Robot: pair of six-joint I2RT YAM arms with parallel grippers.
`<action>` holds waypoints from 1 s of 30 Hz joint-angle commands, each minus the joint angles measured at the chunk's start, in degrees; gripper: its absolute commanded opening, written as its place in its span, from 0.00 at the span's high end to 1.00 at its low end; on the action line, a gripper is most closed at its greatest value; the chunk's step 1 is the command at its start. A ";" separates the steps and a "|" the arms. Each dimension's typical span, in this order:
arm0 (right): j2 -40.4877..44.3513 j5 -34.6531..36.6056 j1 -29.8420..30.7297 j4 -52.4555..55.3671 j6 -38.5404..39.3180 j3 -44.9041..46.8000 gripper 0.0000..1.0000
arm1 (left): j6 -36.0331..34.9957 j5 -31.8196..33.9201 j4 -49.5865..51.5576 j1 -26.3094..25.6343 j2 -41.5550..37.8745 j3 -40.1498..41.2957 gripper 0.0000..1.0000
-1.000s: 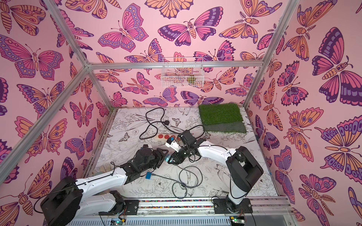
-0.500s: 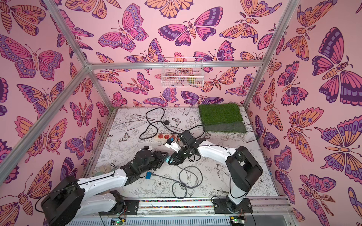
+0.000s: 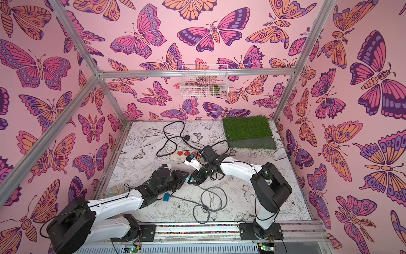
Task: Charge mp3
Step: Pick up the plug from the center of the board.
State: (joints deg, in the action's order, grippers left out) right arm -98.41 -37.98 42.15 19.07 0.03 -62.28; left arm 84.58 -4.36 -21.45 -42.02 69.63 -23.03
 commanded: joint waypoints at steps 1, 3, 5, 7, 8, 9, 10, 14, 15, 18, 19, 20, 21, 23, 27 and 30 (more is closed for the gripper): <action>-1.23 0.15 0.39 1.61 0.41 -2.28 1.00 | -0.30 -0.30 -1.20 -0.08 0.86 -0.64 0.61; -1.43 0.10 0.41 1.63 0.34 -2.49 1.00 | -0.04 -0.28 -1.44 -0.08 1.08 -0.53 0.62; -1.39 0.10 0.39 1.50 0.32 -2.57 1.00 | 0.02 -0.13 -1.66 -0.04 1.15 -0.32 0.62; -1.34 -0.07 0.41 1.50 0.32 -2.58 1.00 | 0.05 0.13 -1.65 -0.08 1.10 -0.12 0.67; -1.47 -0.17 0.39 1.52 0.24 -2.53 1.00 | 0.14 0.30 -1.61 -0.08 1.11 -0.01 0.67; -1.48 -0.21 0.39 1.44 0.15 -2.66 1.00 | 0.39 0.49 -1.64 -0.05 1.12 0.09 0.68; -1.52 -0.33 0.39 1.47 0.07 -2.67 1.00 | 0.41 0.50 -1.71 -0.08 1.24 0.16 0.68; -1.50 -0.43 0.39 1.37 0.06 -2.57 1.00 | 0.41 0.32 -1.79 -0.08 1.53 -0.17 0.68; -1.39 -0.35 0.43 1.45 0.06 -2.56 1.00 | 0.41 0.32 -1.91 -0.06 1.48 -0.18 0.69; -1.32 -0.26 0.45 1.54 0.06 -2.58 1.00 | 0.41 0.26 -1.87 -0.06 1.43 -0.30 0.72; -1.26 -0.09 0.43 1.66 0.06 -2.58 1.00 | 0.41 0.23 -1.89 -0.08 1.45 -0.36 0.72; -1.20 -0.08 0.39 1.60 0.06 -2.57 1.00 | 0.41 0.16 -1.93 -0.06 1.48 -0.36 0.72; -1.11 -0.15 0.43 1.67 0.06 -2.58 1.00 | 0.41 0.14 -1.93 -0.08 1.55 -0.31 0.73; -0.86 -0.02 0.43 1.67 -0.03 -2.58 1.00 | 0.41 0.23 -1.93 -0.12 1.48 -0.19 0.75; -0.30 0.51 0.39 1.85 -0.10 -2.49 0.99 | 0.68 0.32 -1.82 -0.05 1.47 0.06 0.90; 0.53 0.80 0.39 2.05 -0.16 -2.33 0.90 | 0.94 0.48 -1.85 -0.06 1.52 0.12 1.00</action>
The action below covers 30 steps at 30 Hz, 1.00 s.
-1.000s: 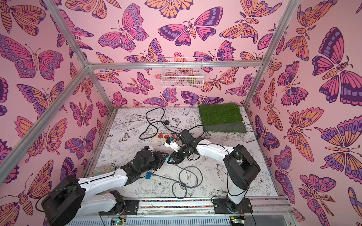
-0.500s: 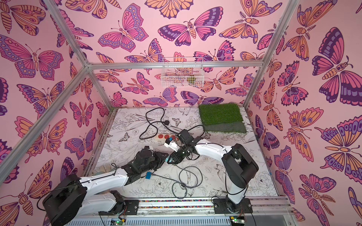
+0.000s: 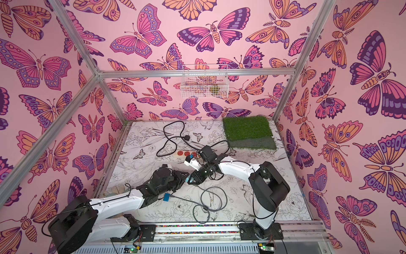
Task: Charge mp3
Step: Pick up the plug from the center of the board.
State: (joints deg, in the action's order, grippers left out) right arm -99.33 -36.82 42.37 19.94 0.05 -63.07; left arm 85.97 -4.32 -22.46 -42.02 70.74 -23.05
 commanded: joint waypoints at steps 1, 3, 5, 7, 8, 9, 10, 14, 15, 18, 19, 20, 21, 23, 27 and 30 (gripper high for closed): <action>1.78 -0.36 0.17 1.22 -0.23 -1.47 0.87 | -0.33 0.45 -0.68 -0.07 0.38 0.12 1.00; 2.99 -0.36 0.17 1.05 -0.24 -1.02 0.77 | 0.11 0.54 -0.61 -0.07 0.45 0.12 1.00; 4.14 0.39 0.17 0.87 -0.41 -0.58 0.71 | 0.48 0.62 -0.65 -0.08 0.46 0.26 1.00; 5.30 1.92 0.18 1.02 -0.49 -0.22 0.60 | 0.84 0.80 -0.62 -0.07 0.37 0.31 1.00; 6.07 2.91 0.17 0.94 -0.62 0.04 0.54 | 1.01 1.04 -0.50 -0.11 0.24 0.40 1.00; 7.10 3.84 0.17 0.69 -0.66 0.50 0.51 | 1.36 1.31 -0.32 -0.08 -0.01 0.52 1.00; 7.98 4.45 0.08 0.32 -0.76 0.93 0.48 | 1.71 1.71 -0.15 -0.08 -0.25 0.62 1.00; 14.38 8.45 -0.32 -2.18 -2.10 3.45 0.31 | 3.54 3.32 0.22 -0.07 -1.45 1.75 1.00; 16.04 9.87 -0.34 -2.95 -2.63 4.10 0.26 | 4.18 3.80 0.20 -0.08 -1.78 2.14 1.00; 20.68 13.44 -0.45 -4.85 -4.43 5.87 0.22 | 6.11 5.24 0.26 -0.06 -2.91 3.11 1.00; 22.34 14.61 -0.45 -6.34 -5.70 7.16 0.21 | 7.10 6.01 0.17 -0.08 -3.35 3.45 1.00; 24.88 15.16 -0.31 -9.05 -7.44 9.35 0.21 | 8.37 7.00 -0.01 -0.08 -4.01 3.62 1.00; 27.82 15.70 -0.13 -12.98 -10.04 12.25 0.21 | 9.89 8.34 -1.21 -0.08 -4.78 5.96 1.00; 33.17 16.69 1.44 -20.62 -14.43 18.84 0.20 | 11.41 10.73 -5.06 -0.08 -5.80 7.91 1.00; 39.18 25.48 8.96 -27.76 -17.80 27.18 0.16 | 12.41 12.03 -8.82 -0.08 -5.74 7.50 1.00; 37.84 28.74 12.70 -35.71 -21.13 31.81 0.15 | 14.13 11.39 -15.38 -0.08 -2.30 7.26 1.00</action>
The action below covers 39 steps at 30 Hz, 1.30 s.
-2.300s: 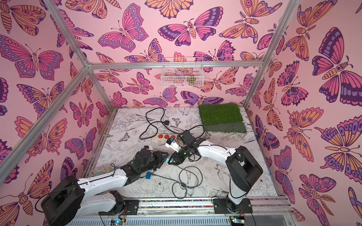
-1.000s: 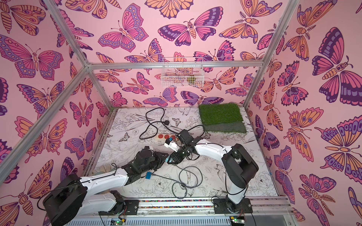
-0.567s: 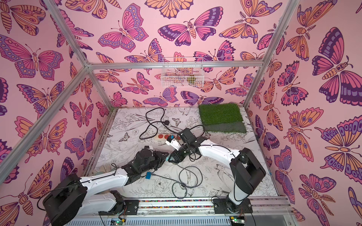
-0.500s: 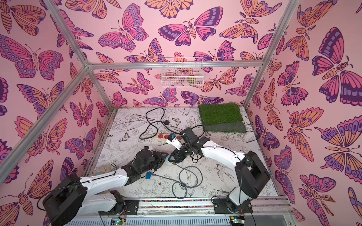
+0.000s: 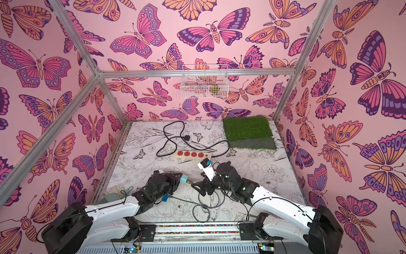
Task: Charge mp3
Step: Pick up the plug from the center of the board.
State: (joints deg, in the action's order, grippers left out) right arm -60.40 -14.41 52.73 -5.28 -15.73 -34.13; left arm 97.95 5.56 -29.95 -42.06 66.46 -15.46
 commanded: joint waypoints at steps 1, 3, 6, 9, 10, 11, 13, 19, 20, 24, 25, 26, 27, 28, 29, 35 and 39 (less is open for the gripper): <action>-2.51 7.32 3.53 -14.34 -6.56 4.31 0.14 | 3.21 1.59 -10.65 -0.19 3.74 -0.01 1.00; -6.01 8.80 5.91 -20.60 -7.71 5.88 0.14 | 4.60 1.81 -16.82 -0.30 6.97 0.08 1.00; -11.30 12.89 8.82 -26.47 -7.82 6.04 0.13 | 6.11 2.06 -22.53 -0.94 11.80 -0.40 1.00; -16.89 13.10 8.91 -31.98 -8.14 5.98 0.14 | 6.11 2.77 -26.15 -1.86 13.74 -0.82 1.00; -18.31 13.52 8.96 -33.30 -8.38 6.05 0.14 | 6.11 2.92 -26.32 -1.96 13.69 -0.91 1.00; -19.35 14.67 8.91 -34.78 -9.04 6.36 0.14 | 6.11 3.13 -26.15 -2.12 13.50 -0.90 1.00; -21.47 16.51 8.92 -39.81 -10.18 7.84 0.14 | 5.77 3.39 -25.46 -2.15 12.59 -0.72 1.00; -26.35 18.62 8.89 -49.00 -12.46 9.73 0.15 | 5.36 4.28 -23.99 -2.30 10.36 -0.18 1.00; -26.60 19.38 8.88 -50.32 -12.42 10.14 0.14 | 5.41 4.33 -24.25 -2.40 10.38 -0.10 1.00; -27.25 23.56 8.93 -51.98 -11.82 11.45 0.14 | 6.26 4.46 -26.35 -2.85 11.10 0.65 1.00; -27.92 24.69 8.89 -54.22 -11.53 12.39 0.14 | 6.65 4.46 -26.75 -2.95 11.31 0.82 1.00; -28.61 25.60 8.93 -56.98 -11.52 13.39 0.14 | 6.72 4.46 -27.12 -3.02 11.48 0.93 1.00; -29.24 26.47 8.97 -61.15 -11.50 14.75 0.13 | 6.73 4.46 -27.51 -3.11 11.55 0.96 1.00; -31.77 27.44 8.97 -65.25 -11.67 15.74 0.13 | 6.80 4.46 -27.72 -3.19 11.71 1.05 1.00; -32.95 27.90 8.93 -67.14 -11.92 15.93 0.13 | 6.90 4.52 -27.77 -3.29 11.82 1.04 1.00; -37.13 28.77 8.92 -69.39 -11.87 14.68 0.13 | 6.90 4.46 -29.81 -3.38 12.04 1.30 1.00; -37.17 30.46 8.86 -73.18 -12.25 15.15 0.13 | 6.31 4.54 -28.29 -3.35 10.88 1.40 1.00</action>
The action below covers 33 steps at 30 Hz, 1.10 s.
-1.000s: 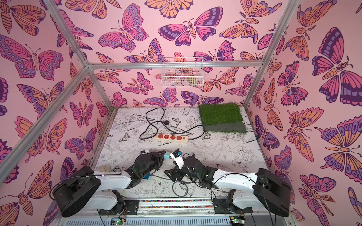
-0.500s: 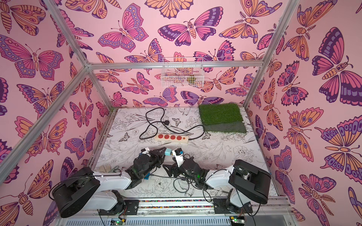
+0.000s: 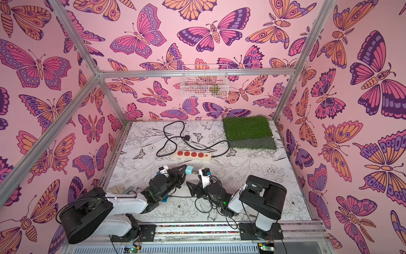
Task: Charge mp3
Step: Pick up the plug from the center of the board.
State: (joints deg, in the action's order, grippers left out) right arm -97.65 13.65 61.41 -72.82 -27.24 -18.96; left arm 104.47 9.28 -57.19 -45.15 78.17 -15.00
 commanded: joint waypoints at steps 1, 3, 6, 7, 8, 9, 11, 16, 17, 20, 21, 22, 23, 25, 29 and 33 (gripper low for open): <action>0.47 1.93 0.23 -6.05 -1.24 -0.03 0.13 | -0.58 0.90 -0.70 -0.29 -1.17 0.94 1.00; 1.49 1.12 0.21 -6.02 -2.12 0.02 0.13 | -0.84 1.22 -0.22 -0.29 -1.66 1.13 1.00; 2.28 2.08 0.20 -6.07 -5.34 0.23 0.14 | -1.37 1.45 -0.16 -0.29 -2.00 1.21 1.00; 2.54 2.25 0.23 -6.06 -6.47 0.24 0.14 | -1.45 1.37 -0.20 -0.29 -1.92 1.11 1.00; 2.53 2.38 0.26 -6.03 -7.55 0.02 0.14 | -1.54 1.31 -0.35 -0.29 -1.79 1.03 1.00; 2.24 2.21 0.23 -6.10 -8.87 -0.30 0.14 | -1.62 1.27 -0.74 -0.34 -1.62 0.95 1.00; 1.89 1.38 0.29 -6.20 -10.62 -1.25 0.15 | -1.63 1.27 -1.33 -0.38 -1.22 0.81 1.00; -0.17 4.28 0.21 -8.92 -18.71 -2.66 0.16 | -1.68 1.61 -2.62 -0.99 -0.40 0.50 1.00; 0.01 4.53 0.21 -8.93 -19.70 -2.79 0.17 | -1.78 1.70 -3.07 -1.08 -0.30 0.50 1.00; 0.73 3.73 0.26 -8.92 -20.71 -3.46 0.17 | -1.92 1.71 -3.71 -1.09 -0.29 0.71 1.00; 1.10 4.05 0.25 -8.92 -21.31 -3.39 0.17 | -2.07 1.79 -3.74 -1.11 -0.33 0.82 1.00; 1.43 4.76 0.25 -8.92 -21.74 -3.28 0.17 | -2.05 1.80 -3.72 -1.12 -0.39 0.93 1.00; 1.53 5.46 0.28 -8.92 -22.28 -3.20 0.17 | -2.04 1.71 -3.85 -1.17 -0.39 1.01 1.00; 1.16 6.64 0.26 -8.92 -23.98 -3.40 0.18 | -2.12 1.78 -4.74 -1.17 -0.07 1.19 1.00; -0.38 6.83 -0.28 -8.92 -29.45 -3.85 0.21 | -2.31 1.63 -6.87 -1.17 0.82 1.27 1.00; -0.64 6.63 -0.50 -8.92 -32.70 -4.46 0.25 | -2.91 1.50 -7.82 -1.26 0.97 1.36 1.00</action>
State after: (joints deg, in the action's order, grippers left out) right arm -97.76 19.25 61.17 -80.77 -55.72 -22.09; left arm 103.07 10.37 -61.54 -46.15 78.67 -14.37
